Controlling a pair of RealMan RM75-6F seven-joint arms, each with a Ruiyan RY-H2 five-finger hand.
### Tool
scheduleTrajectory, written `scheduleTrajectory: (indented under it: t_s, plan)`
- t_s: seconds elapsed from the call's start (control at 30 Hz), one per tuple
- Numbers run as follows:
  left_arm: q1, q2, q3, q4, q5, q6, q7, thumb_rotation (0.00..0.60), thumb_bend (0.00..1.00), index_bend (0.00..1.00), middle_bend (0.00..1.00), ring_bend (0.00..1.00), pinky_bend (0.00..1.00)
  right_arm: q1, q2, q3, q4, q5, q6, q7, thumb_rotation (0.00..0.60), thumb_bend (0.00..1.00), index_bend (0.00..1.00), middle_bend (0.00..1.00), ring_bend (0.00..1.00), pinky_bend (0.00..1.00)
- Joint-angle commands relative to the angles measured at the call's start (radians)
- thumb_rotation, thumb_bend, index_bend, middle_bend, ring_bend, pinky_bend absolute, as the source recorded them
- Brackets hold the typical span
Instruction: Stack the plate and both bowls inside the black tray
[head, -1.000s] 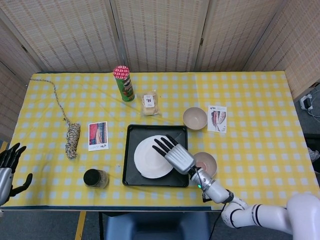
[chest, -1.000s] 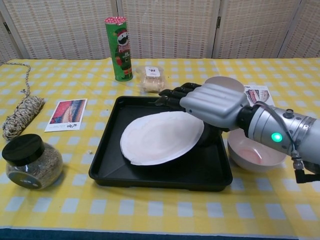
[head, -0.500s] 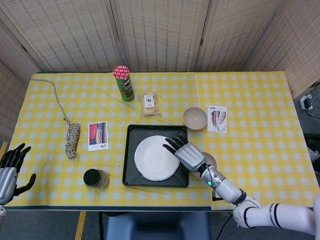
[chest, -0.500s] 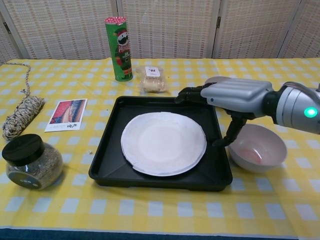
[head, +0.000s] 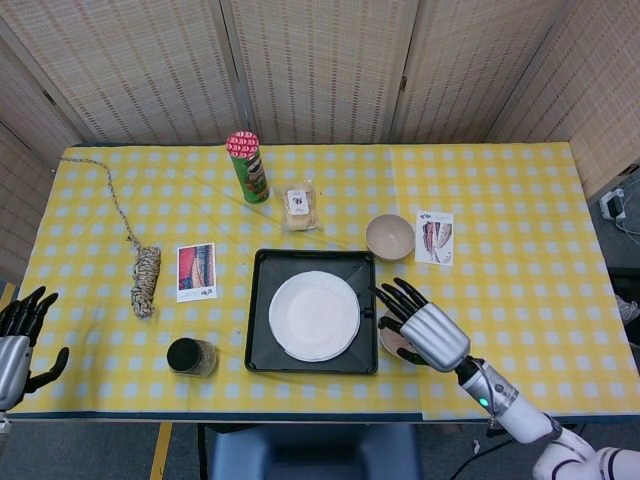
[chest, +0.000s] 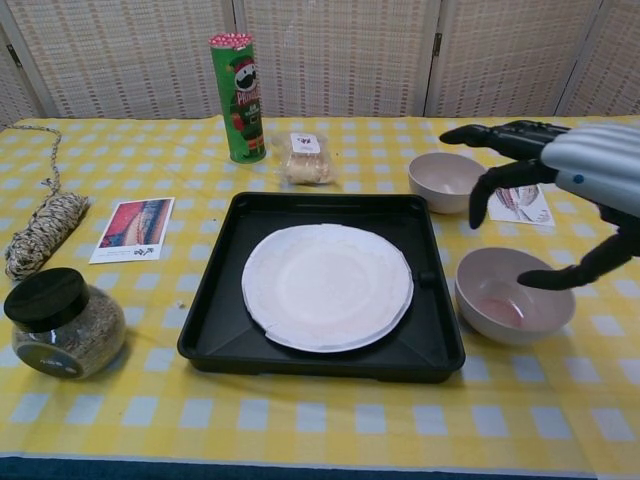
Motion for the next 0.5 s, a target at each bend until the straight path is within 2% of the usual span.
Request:
scheduleTrajectory:
  t_s: [0.03,0.2,0.33,0.5]
  plan:
    - [-0.002,0.004,0.01,-0.006,0.014,-0.008,-0.008,0.6,0.47,0.0,0.0,0.0,0.0,-0.077,-0.001,-0.064,0.09,-0.051,0.077,0.071,0.6,0.24,0.45,0.0,0.0,0.0]
    - [-0.007,-0.001,0.017,-0.005,0.023,-0.02,0.003,0.6,0.47,0.0,0.0,0.0,0.0,-0.14,-0.053,-0.084,0.223,-0.056,0.132,0.104,0.6,0.24,0.49,0.0,0.0,0.0]
    - [-0.015,-0.003,0.016,-0.005,0.017,-0.033,0.011,0.6,0.47,0.0,0.0,0.0,0.0,-0.151,-0.085,-0.064,0.297,-0.039,0.142,0.146,0.6,0.26,0.53,0.0,0.0,0.0]
    - [-0.018,-0.005,0.017,-0.003,0.02,-0.038,0.009,0.6,0.47,0.0,0.0,0.0,0.0,-0.146,-0.12,-0.046,0.365,-0.021,0.111,0.156,0.6,0.3,0.53,0.0,0.0,0.0]
